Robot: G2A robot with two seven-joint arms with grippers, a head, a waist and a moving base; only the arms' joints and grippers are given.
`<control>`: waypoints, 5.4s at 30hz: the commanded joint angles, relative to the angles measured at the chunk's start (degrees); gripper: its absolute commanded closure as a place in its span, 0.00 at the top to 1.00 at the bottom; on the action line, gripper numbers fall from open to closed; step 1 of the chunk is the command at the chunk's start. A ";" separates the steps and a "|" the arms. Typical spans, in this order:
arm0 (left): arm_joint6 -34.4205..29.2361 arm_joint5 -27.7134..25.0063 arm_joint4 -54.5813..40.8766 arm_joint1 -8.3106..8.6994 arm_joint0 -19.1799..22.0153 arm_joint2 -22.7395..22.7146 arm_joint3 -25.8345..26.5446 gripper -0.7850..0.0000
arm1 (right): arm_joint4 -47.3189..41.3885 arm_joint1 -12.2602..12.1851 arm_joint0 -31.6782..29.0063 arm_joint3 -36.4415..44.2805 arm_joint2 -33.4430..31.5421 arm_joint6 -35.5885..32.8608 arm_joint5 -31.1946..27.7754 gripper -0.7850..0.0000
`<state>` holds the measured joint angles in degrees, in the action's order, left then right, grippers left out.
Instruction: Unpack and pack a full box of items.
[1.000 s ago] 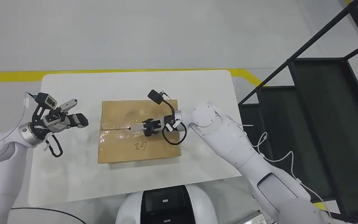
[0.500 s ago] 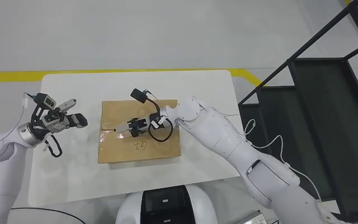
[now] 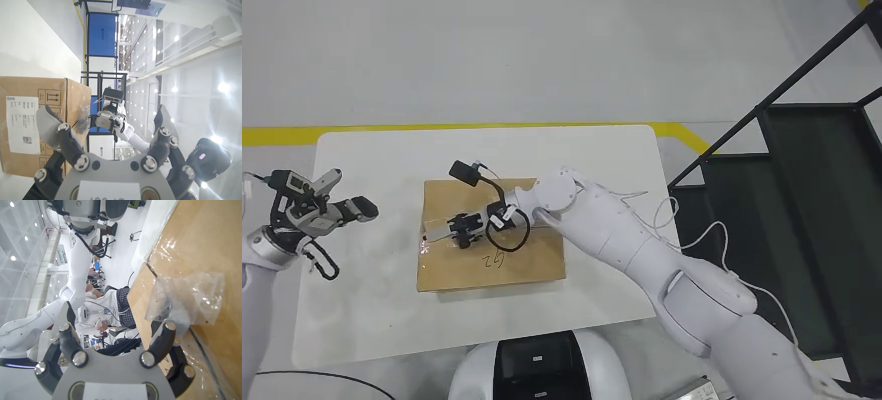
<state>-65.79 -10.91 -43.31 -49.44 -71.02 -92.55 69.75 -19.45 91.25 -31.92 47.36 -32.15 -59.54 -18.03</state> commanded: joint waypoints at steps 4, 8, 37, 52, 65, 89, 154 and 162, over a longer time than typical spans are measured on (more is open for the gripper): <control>1.63 -0.04 -2.27 0.00 -1.67 -2.18 0.05 1.00 | -1.36 2.05 1.43 -3.30 1.18 -0.68 -1.93 1.00; 1.97 0.02 -2.35 0.01 -2.64 -3.10 0.79 1.00 | -2.08 3.82 2.57 -6.04 2.19 -1.10 -3.06 1.00; 2.52 3.39 4.25 -0.34 -1.36 -1.39 2.58 1.00 | -3.93 0.18 -2.33 0.47 -7.28 -15.19 -11.51 1.00; -17.40 0.44 4.36 1.44 -5.63 -7.39 -3.32 1.00 | 0.02 -11.70 -22.97 27.59 -31.13 -16.35 -10.36 1.00; -22.21 -1.75 3.46 3.15 -5.82 0.46 -0.58 1.00 | -2.06 -15.43 -34.20 38.79 -40.70 -15.96 -10.75 1.00; -20.50 -3.68 13.16 3.71 4.29 12.66 0.76 1.00 | -2.06 -15.43 -34.20 38.79 -40.70 -15.96 -10.75 1.00; -15.49 -3.04 12.12 4.45 6.00 11.53 1.76 1.00 | -2.06 -15.43 -34.20 38.79 -40.70 -15.96 -10.75 1.00; -17.40 -7.55 -2.38 3.60 5.30 9.36 -0.80 1.00 | -2.06 -15.43 -34.20 38.79 -40.70 -15.96 -10.75 1.00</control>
<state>-82.87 -18.04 -44.55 -45.78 -65.72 -83.00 69.27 -21.50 75.83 -66.12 86.15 -72.85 -75.50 -28.78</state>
